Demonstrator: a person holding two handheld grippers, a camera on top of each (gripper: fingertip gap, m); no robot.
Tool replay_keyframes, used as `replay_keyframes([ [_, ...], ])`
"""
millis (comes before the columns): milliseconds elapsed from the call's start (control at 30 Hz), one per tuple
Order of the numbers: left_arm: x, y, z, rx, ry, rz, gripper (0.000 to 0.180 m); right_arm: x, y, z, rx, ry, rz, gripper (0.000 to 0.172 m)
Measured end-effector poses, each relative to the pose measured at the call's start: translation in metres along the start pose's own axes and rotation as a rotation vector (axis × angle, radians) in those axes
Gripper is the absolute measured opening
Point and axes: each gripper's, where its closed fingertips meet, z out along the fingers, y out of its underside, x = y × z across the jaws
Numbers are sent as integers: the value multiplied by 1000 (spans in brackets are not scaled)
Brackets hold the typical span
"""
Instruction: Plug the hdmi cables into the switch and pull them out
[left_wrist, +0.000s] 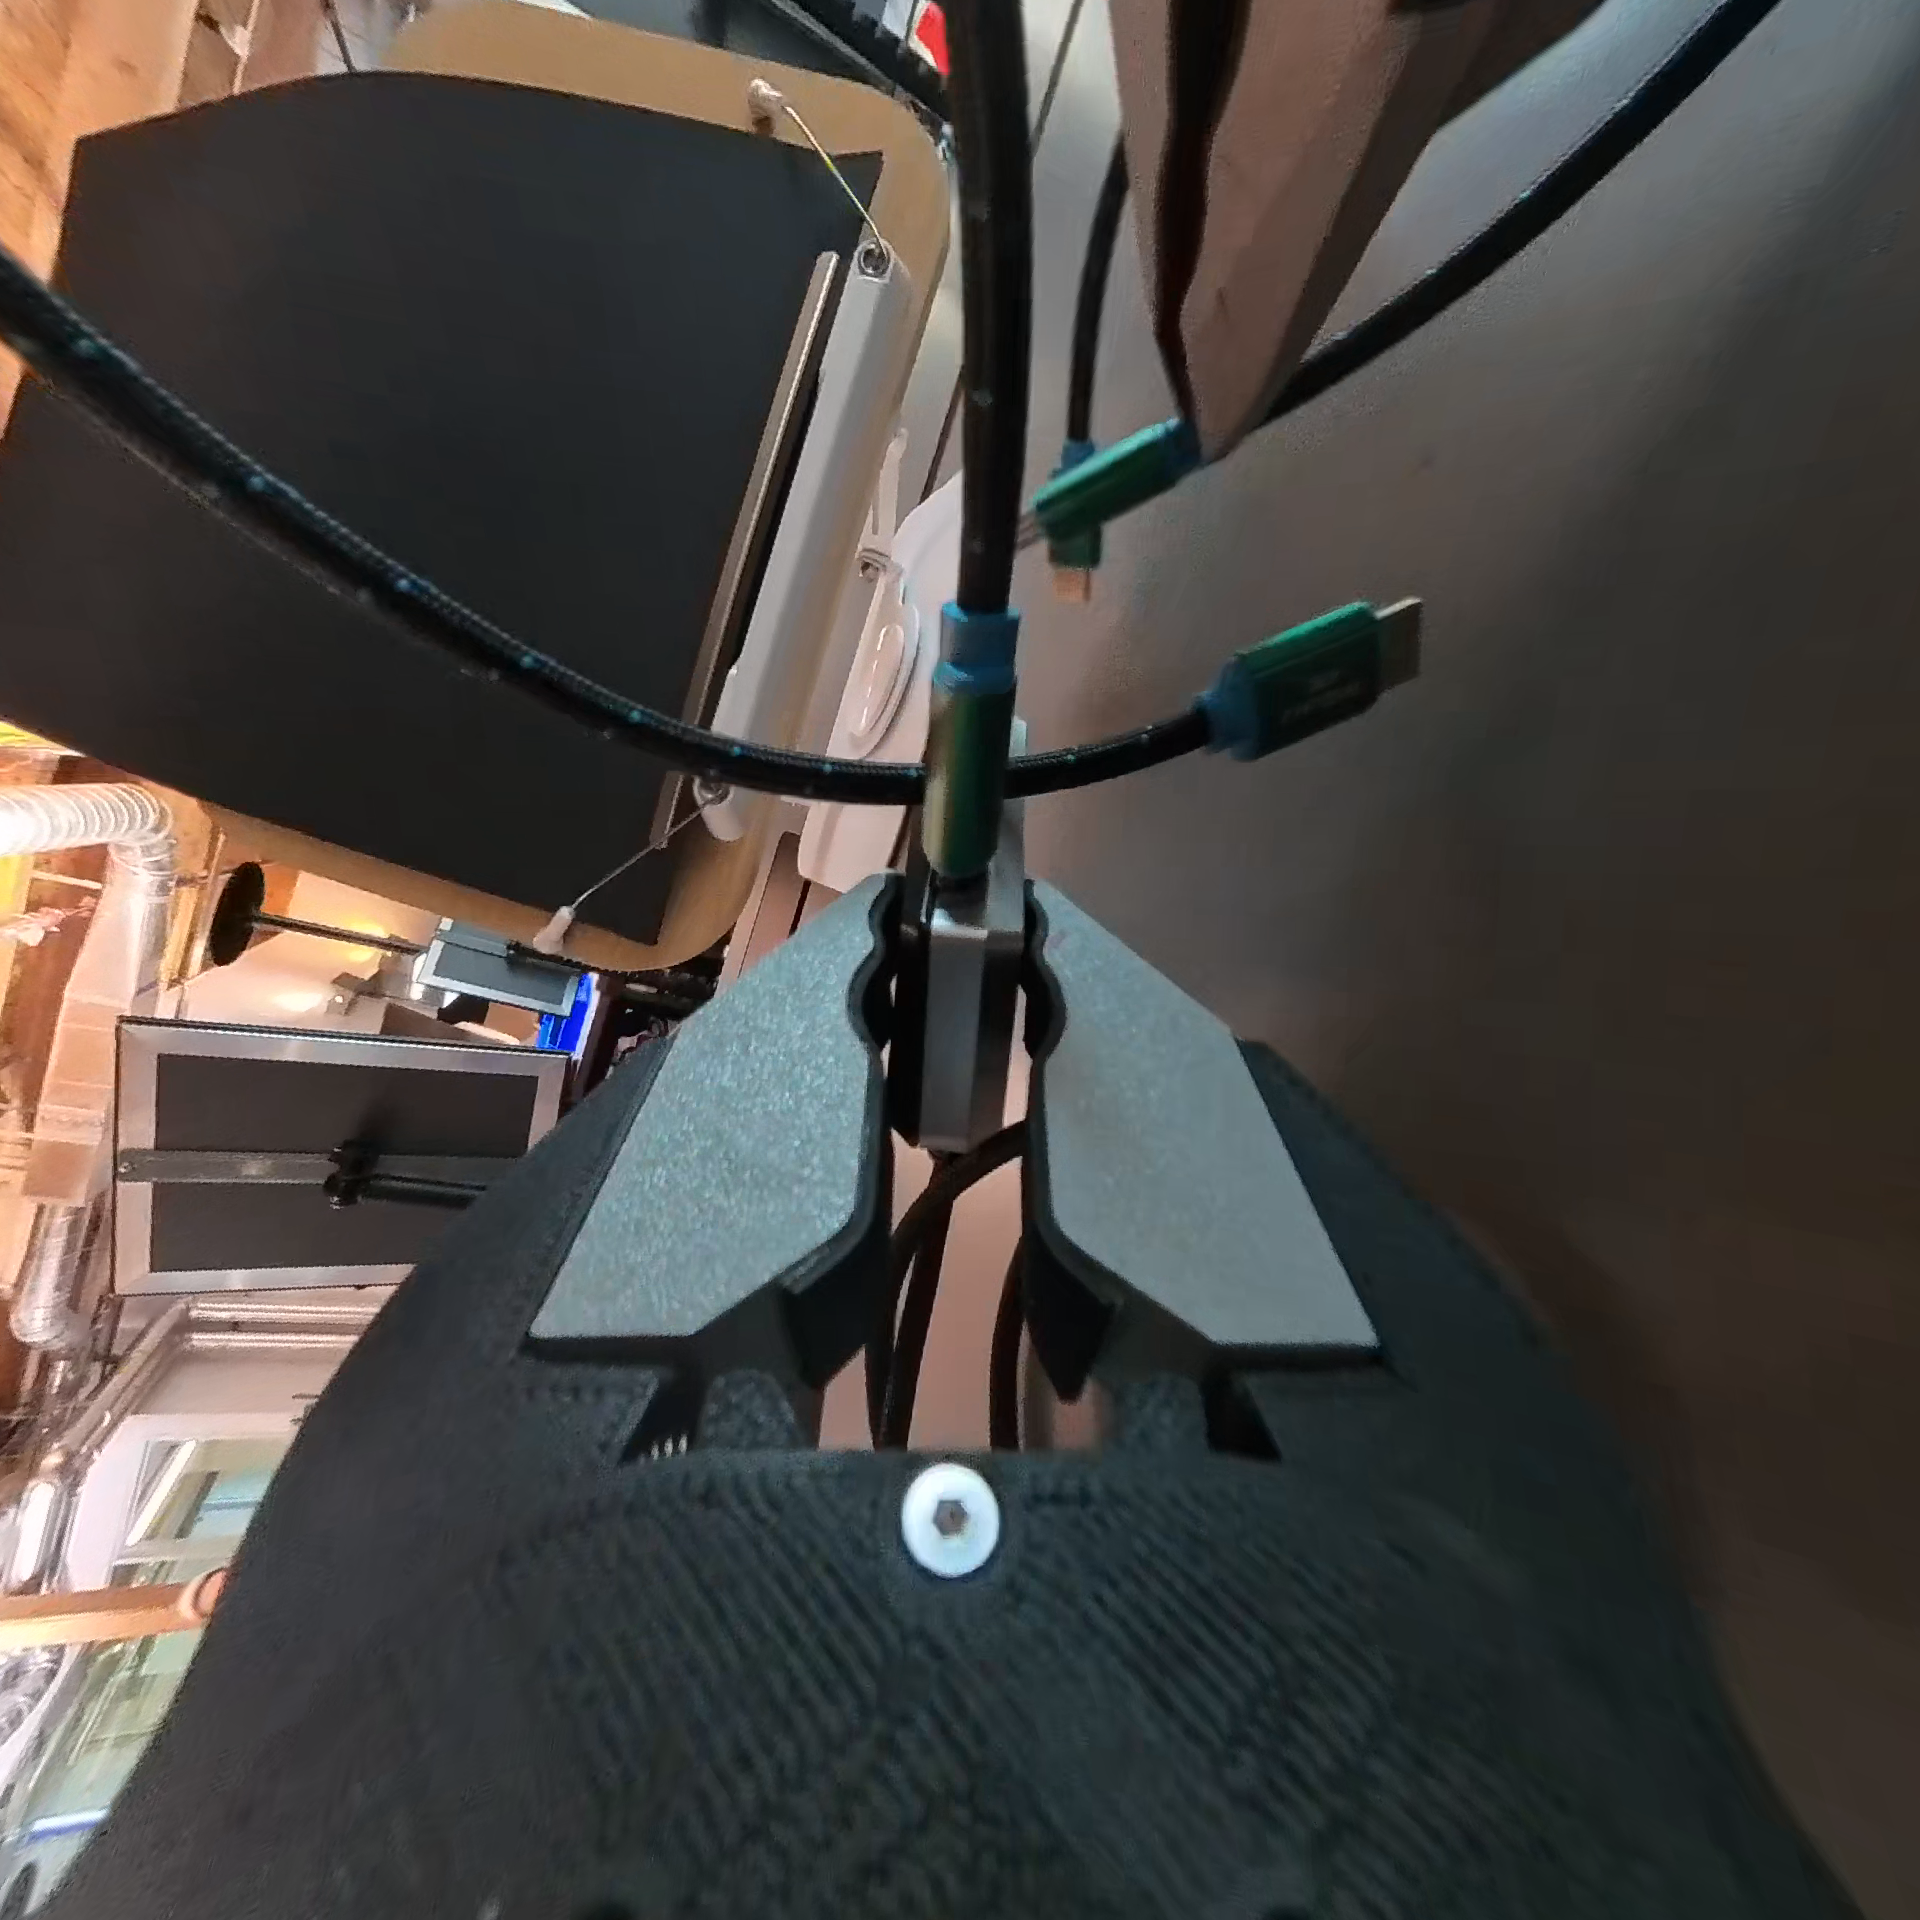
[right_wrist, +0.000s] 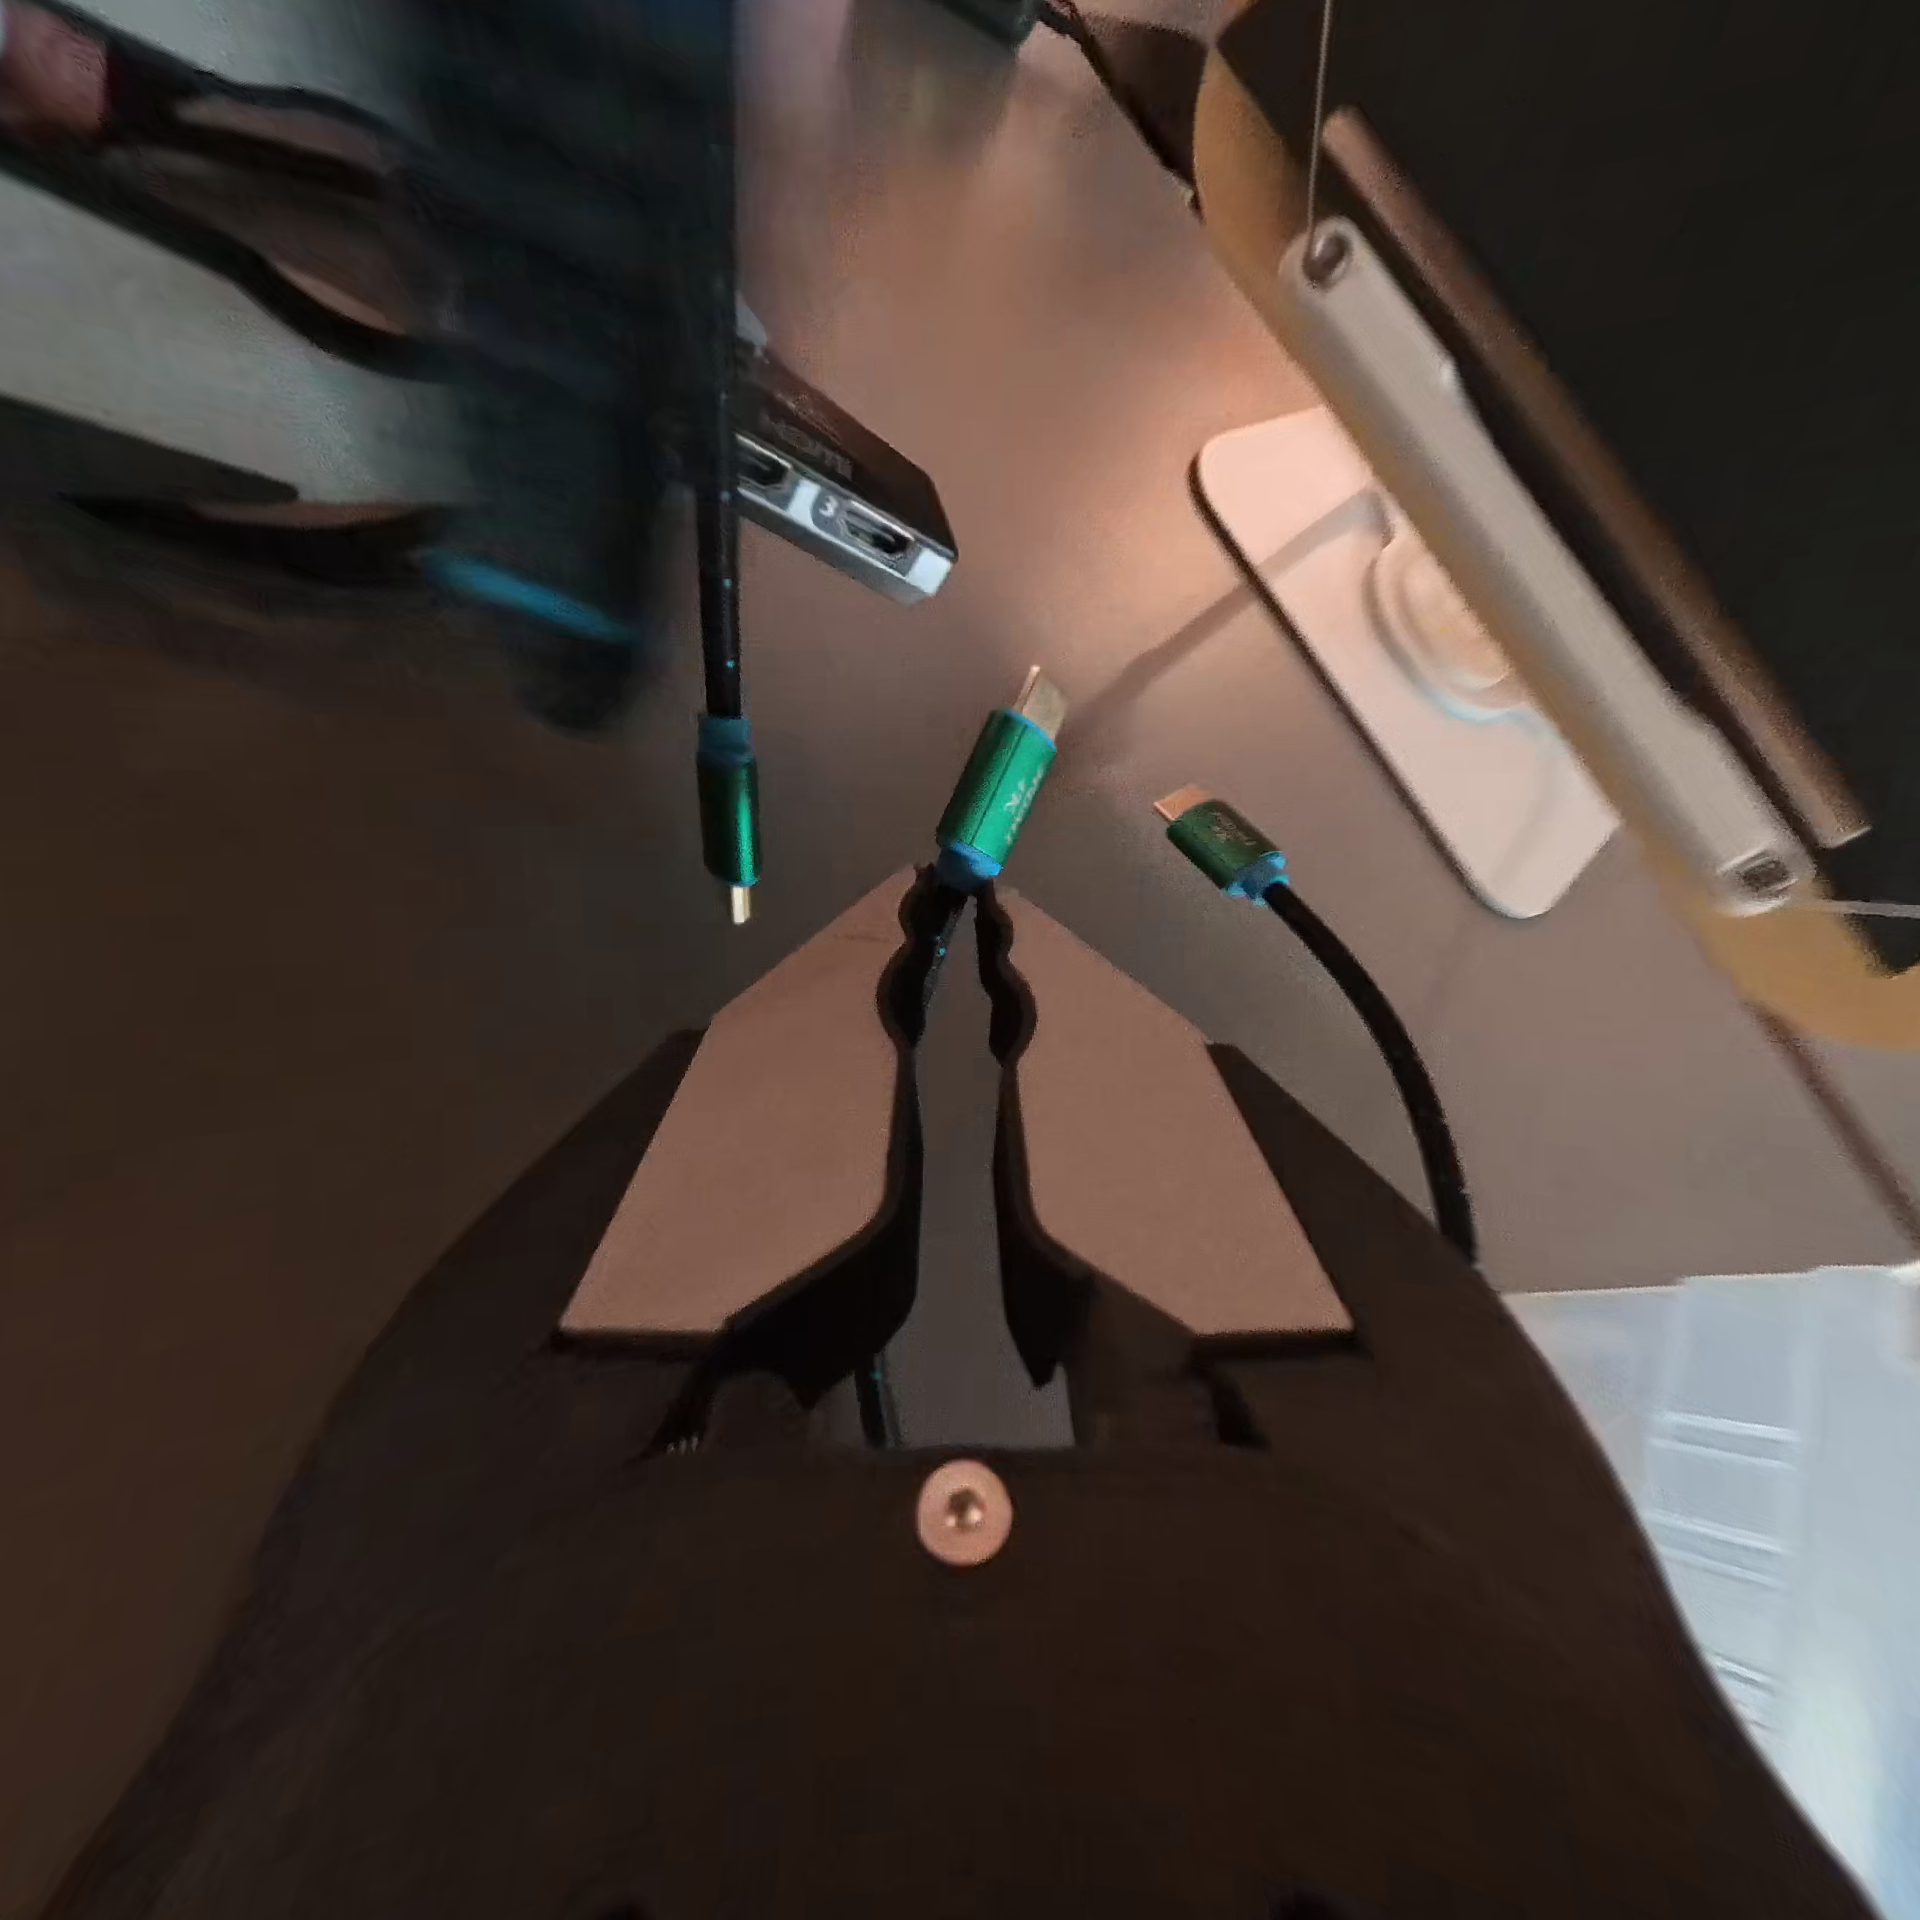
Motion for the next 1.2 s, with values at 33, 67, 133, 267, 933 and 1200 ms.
replay_keyframes([
  [33,1,0,1,-4,3,7,19,-1,-2,-1,-1,32,-55,4],
  [67,2,0,1,-7,3,17,19,-3,-3,-1,-10,56,-103,4],
  [133,3,1,2,-19,-3,47,19,-9,-2,2,-39,84,-191,4],
  [267,7,0,2,-25,-29,175,18,-23,-2,8,-44,83,-316,4],
  [933,35,7,8,-61,50,357,19,-44,22,24,-47,-257,45,18],
  [1200,34,12,1,-72,71,345,19,-44,15,21,-23,-361,235,27],
])
